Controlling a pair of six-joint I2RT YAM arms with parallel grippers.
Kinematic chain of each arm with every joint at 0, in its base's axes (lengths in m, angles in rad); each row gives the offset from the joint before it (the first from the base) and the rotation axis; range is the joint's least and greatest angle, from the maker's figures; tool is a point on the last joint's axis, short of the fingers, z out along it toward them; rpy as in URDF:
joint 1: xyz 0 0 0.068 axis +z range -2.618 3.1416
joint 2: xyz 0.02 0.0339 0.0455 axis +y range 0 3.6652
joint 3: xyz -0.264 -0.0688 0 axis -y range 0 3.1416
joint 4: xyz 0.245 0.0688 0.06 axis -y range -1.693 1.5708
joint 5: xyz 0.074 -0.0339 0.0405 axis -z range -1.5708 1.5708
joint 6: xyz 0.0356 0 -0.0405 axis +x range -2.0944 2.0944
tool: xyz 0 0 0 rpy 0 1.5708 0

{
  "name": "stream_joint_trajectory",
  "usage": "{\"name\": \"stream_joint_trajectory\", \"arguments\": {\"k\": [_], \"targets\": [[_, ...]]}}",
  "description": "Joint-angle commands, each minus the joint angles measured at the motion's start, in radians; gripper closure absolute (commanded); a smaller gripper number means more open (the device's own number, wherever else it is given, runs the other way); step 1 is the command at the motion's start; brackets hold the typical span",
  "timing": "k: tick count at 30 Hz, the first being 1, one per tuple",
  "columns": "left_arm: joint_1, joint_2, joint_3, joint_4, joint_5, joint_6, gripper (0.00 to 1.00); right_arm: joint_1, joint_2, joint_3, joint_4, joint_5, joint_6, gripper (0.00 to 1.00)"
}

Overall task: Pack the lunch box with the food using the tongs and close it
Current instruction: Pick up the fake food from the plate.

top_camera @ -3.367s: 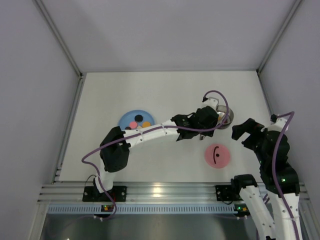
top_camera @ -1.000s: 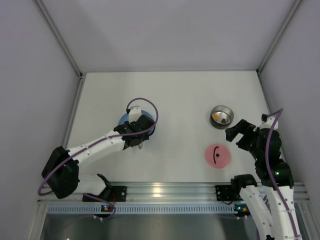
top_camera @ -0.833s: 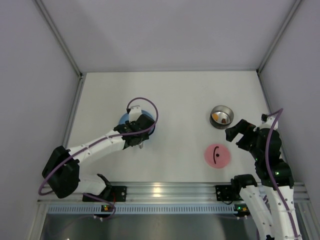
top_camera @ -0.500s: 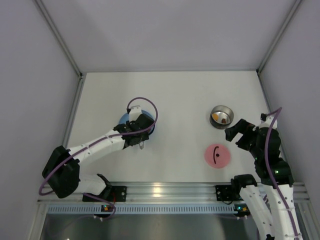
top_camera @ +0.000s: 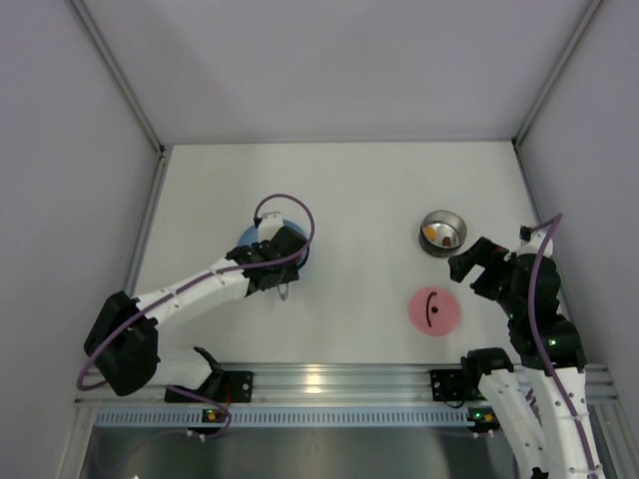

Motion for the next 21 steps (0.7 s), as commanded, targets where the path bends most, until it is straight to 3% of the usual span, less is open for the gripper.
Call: {"name": "stream_joint_trajectory", "arguments": {"k": [1, 7, 21], "targets": [[0.005, -0.034, 0.038, -0.010, 0.011, -0.011, 0.50, -0.015, 0.002, 0.029, 0.058, -0.006, -0.006, 0.00], [0.005, -0.032, 0.038, -0.010, 0.012, -0.006, 0.52, -0.015, 0.002, 0.015, 0.061, -0.009, -0.003, 0.01], [0.005, -0.029, 0.081, -0.030, 0.014, 0.009, 0.72, -0.015, -0.004, 0.006, 0.066, -0.009, -0.004, 0.00]]}}
